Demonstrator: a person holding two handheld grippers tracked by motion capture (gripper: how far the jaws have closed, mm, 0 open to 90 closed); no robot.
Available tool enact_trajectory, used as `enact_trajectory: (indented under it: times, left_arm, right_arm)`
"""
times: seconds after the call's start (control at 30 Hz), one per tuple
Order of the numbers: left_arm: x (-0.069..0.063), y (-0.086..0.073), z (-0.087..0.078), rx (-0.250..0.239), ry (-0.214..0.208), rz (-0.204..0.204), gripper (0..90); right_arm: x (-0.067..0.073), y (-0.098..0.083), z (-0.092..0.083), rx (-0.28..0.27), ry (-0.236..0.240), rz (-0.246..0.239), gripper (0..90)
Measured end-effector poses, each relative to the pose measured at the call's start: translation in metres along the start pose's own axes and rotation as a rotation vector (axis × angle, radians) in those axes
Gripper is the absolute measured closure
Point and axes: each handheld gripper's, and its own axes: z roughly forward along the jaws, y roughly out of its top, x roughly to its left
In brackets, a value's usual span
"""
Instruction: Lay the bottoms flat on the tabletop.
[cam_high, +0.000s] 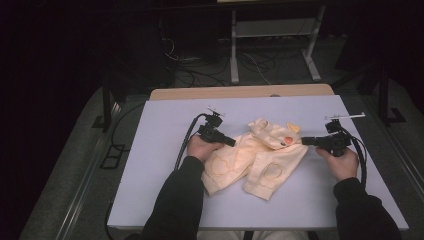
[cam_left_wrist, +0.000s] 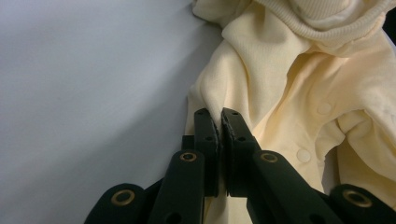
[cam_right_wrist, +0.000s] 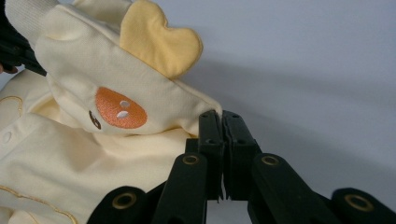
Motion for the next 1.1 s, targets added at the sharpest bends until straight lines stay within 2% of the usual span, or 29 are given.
enact_trajectory:
  times: [0.13, 0.2, 0.43, 0.47, 0.67, 0.87, 0.93, 1.03, 1.1]
  left_arm:
    - [-0.005, 0.000, -0.012, -0.017, 0.019, 0.026, 85.7]
    - [-0.009, -0.001, -0.020, -0.023, 0.035, 0.039, 85.8]
    - [-0.019, -0.010, -0.053, -0.076, 0.078, 0.067, 86.0]
    - [-0.021, -0.013, -0.059, -0.089, 0.086, 0.071, 86.0]
    - [-0.025, -0.032, -0.082, -0.124, 0.106, 0.063, 86.0]
    - [-0.034, -0.052, -0.104, -0.182, 0.131, 0.074, 86.0]
    - [-0.039, -0.061, -0.108, -0.203, 0.123, 0.077, 86.0]
    - [-0.045, -0.075, -0.101, -0.188, 0.112, 0.088, 86.0]
    - [-0.048, -0.084, -0.091, -0.171, 0.072, 0.084, 86.1]
  right_arm:
    - [0.001, 0.001, 0.000, -0.006, 0.003, 0.007, 85.9]
    - [0.002, 0.001, -0.001, -0.014, 0.019, 0.021, 85.8]
    - [0.015, 0.006, 0.001, -0.029, 0.026, -0.015, 85.8]
    - [0.022, 0.008, 0.002, -0.040, 0.035, -0.034, 85.9]
    - [0.032, 0.011, 0.008, -0.050, 0.064, -0.047, 85.8]
    - [0.046, 0.015, 0.014, -0.055, 0.066, -0.078, 85.8]
    - [0.048, 0.016, 0.015, -0.052, 0.068, -0.083, 85.8]
    - [0.047, 0.015, 0.019, -0.028, 0.041, -0.090, 85.8]
    - [0.044, 0.014, 0.022, -0.004, 0.010, -0.090, 85.8]
